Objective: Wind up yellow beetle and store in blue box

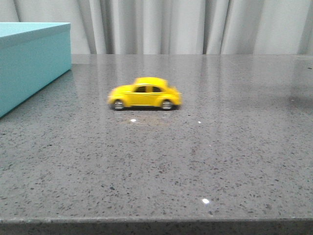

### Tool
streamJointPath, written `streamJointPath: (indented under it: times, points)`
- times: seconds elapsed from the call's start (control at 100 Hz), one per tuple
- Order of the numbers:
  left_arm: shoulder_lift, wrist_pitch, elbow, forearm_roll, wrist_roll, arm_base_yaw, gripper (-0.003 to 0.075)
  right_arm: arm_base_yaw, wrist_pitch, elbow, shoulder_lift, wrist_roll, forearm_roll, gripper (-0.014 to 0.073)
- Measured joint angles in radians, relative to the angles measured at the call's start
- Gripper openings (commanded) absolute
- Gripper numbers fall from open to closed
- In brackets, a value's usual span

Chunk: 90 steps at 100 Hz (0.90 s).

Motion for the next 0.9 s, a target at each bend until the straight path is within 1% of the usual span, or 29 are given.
streamJointPath:
  times: [0.27, 0.41, 0.52, 0.58, 0.65, 0.76, 0.9]
  points:
    - [0.002, -0.004, 0.0, 0.0, 0.0, 0.0, 0.0408, 0.004, -0.178, 0.18, -0.18, -0.007, 0.008, 0.0467]
    - [0.041, 0.001, -0.016, 0.0, 0.0, 0.0, 0.0408, 0.004, -0.239, 0.257, -0.26, -0.007, 0.022, 0.0467]
    - [0.095, 0.045, -0.063, 0.0, 0.0, -0.002, 0.0409, 0.004, -0.262, 0.299, -0.315, -0.007, 0.026, 0.0467]
    - [0.127, 0.074, -0.099, 0.0, 0.034, -0.012, 0.041, 0.004, -0.262, 0.317, -0.345, -0.007, 0.032, 0.0467]
    - [0.173, 0.096, -0.14, 0.0, 0.105, -0.038, 0.0411, 0.004, -0.262, 0.337, -0.376, -0.007, 0.048, 0.0467]
    - [0.255, 0.142, -0.211, 0.0, 0.224, -0.094, 0.0411, 0.004, -0.262, 0.367, -0.421, -0.009, 0.064, 0.0467]
    - [0.383, 0.249, -0.327, 0.0, 0.409, -0.176, 0.041, 0.004, -0.262, 0.384, -0.453, -0.009, 0.068, 0.0467]
